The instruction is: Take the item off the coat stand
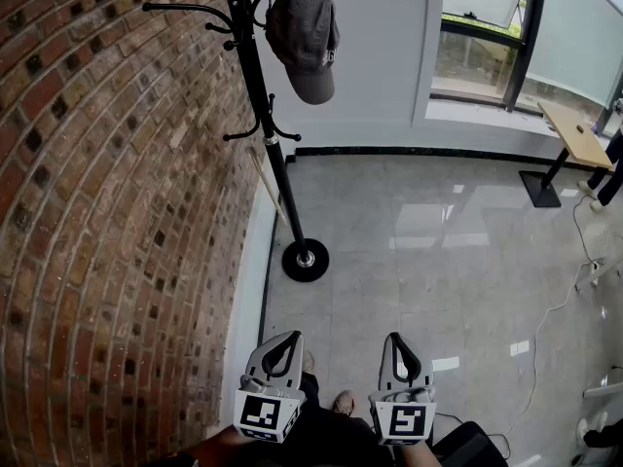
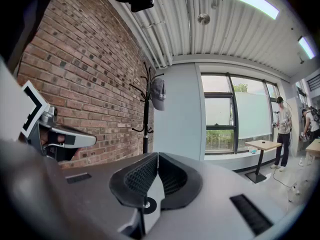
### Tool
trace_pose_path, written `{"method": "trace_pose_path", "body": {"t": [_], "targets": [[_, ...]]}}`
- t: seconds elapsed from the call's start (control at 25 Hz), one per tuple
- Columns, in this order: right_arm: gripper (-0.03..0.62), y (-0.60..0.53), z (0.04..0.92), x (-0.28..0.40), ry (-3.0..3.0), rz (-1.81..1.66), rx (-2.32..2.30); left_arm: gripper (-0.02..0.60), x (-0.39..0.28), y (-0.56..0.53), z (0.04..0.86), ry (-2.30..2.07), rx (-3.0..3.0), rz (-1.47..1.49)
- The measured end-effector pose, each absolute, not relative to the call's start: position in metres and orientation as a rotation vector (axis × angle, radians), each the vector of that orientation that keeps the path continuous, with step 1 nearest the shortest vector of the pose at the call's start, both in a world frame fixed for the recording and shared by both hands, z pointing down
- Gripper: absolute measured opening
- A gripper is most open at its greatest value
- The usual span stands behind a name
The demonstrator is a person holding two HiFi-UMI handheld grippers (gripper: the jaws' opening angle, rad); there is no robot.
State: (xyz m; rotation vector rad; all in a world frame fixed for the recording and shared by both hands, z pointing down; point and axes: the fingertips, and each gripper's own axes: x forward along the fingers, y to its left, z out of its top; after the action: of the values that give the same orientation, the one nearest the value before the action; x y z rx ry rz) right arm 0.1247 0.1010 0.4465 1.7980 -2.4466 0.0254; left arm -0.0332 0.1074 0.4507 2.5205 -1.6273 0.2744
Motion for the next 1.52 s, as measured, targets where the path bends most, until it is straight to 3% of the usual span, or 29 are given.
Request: {"method": "trace_pose_path", "body": {"t": [0.84, 0.96, 1.08, 1.52], "targets": [[0.021, -0.171, 0.315, 0.004, -2.256, -0.691, 1.896, 0.025, -0.141, -0.134, 0.39, -1.604, 2.668, 0.078], [0.094, -0.204, 0.304, -0.007, -2.166, -0.774, 1.884, 0.025, -0.153, -0.154, 0.389, -1.601, 2.683, 0.083], [0.119, -0.235, 0.3, -0.01, -2.083, -0.816, 1.883, 0.026, -0.162, -0.166, 0.382, -1.624, 2.683, 0.048], [0.158, -0.335, 0.299, -0.015, -1.832, -0.89, 1.994, 0.026, -0.191, -0.173, 0.391, -1.743, 2.568, 0.139]]}}
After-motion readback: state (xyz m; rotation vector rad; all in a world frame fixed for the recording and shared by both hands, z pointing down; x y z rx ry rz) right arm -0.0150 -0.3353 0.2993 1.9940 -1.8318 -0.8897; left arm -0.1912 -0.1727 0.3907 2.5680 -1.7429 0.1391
